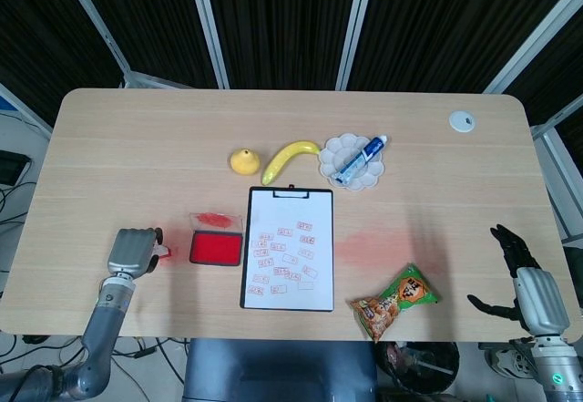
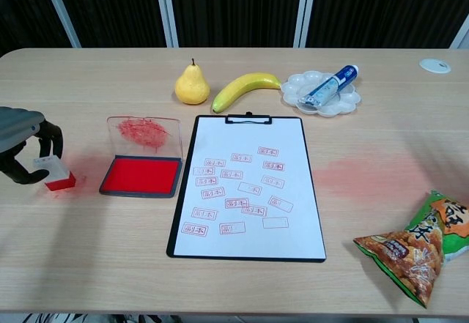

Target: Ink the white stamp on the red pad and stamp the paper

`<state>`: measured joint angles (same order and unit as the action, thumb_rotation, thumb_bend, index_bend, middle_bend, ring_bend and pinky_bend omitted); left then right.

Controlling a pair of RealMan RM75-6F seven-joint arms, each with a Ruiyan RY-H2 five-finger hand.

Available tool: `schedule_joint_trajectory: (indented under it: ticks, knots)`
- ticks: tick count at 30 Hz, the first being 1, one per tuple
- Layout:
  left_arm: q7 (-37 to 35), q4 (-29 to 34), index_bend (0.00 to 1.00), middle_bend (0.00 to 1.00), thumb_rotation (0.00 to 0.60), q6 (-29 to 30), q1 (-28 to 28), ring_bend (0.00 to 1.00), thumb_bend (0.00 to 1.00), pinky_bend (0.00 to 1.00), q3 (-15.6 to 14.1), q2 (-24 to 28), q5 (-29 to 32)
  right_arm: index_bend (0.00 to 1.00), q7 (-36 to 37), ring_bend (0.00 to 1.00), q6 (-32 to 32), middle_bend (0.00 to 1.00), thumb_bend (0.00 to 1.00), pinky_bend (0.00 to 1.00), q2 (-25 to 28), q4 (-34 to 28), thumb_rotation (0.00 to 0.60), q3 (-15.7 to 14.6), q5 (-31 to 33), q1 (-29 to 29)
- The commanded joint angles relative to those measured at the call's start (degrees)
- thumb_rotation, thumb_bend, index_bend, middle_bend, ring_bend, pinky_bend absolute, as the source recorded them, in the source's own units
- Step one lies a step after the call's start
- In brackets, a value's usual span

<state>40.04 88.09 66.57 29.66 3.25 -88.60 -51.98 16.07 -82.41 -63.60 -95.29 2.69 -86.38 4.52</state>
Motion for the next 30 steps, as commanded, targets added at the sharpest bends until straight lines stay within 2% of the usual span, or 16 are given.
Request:
schedule_joint_trajectory:
  ticks: [1, 6, 17, 30]
  knots:
    - [0.0, -0.1, 0.45, 0.47, 0.600, 0.0, 0.0, 0.83, 0.33, 0.97, 0.0, -0.1, -0.1, 0.02, 0.0, 0.00, 0.0, 0.00, 0.12, 0.22, 0.0, 0.0, 0.600, 0.0, 0.0, 0.0]
    - [0.1, -0.2, 0.47, 0.49, 0.600, -0.1, 0.0, 0.83, 0.34, 0.97, -0.1, -0.3, -0.1, 0.02, -0.1, 0.00, 0.0, 0.00, 0.13, 0.22, 0.0, 0.0, 0.600, 0.0, 0.1, 0.0]
    - [0.1, -0.4, 0.55, 0.58, 0.600, 0.4, -0.1, 0.84, 0.47, 0.98, -0.3, -0.3, -1.2, 0.02, -0.1, 0.00, -0.1, 0.00, 0.12, 0.22, 0.0, -0.1, 0.600, 0.1, 0.1, -0.1]
    - [-0.5, -0.3, 0.65, 0.69, 0.600, 4.0, 0.1, 0.88, 0.56, 1.00, -1.8, 0.4, -11.6, 0.02, -0.1, 0.00, -0.1, 0.00, 0.12, 0.22, -0.1, -0.1, 0.600, 0.1, 0.1, -0.1]
